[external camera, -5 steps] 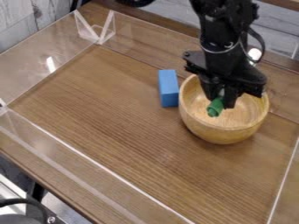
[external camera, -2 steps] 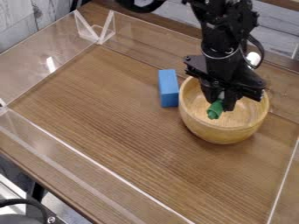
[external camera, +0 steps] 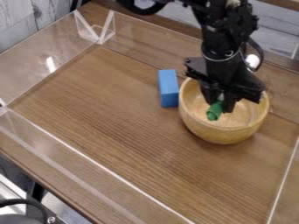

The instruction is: Put the green marker in the brown bowl

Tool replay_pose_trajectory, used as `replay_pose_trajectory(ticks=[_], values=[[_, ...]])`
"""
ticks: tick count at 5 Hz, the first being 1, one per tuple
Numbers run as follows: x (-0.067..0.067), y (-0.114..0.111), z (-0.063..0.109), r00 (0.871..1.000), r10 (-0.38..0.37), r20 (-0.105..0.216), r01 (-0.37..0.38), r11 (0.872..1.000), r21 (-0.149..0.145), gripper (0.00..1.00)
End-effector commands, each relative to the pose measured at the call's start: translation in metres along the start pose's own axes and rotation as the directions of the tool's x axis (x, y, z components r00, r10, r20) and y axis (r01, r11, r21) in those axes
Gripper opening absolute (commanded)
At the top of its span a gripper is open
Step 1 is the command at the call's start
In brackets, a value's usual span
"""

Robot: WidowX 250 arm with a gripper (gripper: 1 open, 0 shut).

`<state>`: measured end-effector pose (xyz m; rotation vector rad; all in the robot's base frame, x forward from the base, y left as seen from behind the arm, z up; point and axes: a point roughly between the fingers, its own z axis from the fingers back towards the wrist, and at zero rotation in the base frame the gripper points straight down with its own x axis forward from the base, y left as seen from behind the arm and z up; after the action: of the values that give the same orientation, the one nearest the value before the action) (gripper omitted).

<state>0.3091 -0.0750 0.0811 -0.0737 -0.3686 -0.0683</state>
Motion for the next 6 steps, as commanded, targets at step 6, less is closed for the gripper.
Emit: replay_pose_trajectory(ticks=[6], values=[[0.0127, -0.0047, 0.0028, 0.998, -0.019, 0.055, 0.019, 1.000, 0.000, 0.00]])
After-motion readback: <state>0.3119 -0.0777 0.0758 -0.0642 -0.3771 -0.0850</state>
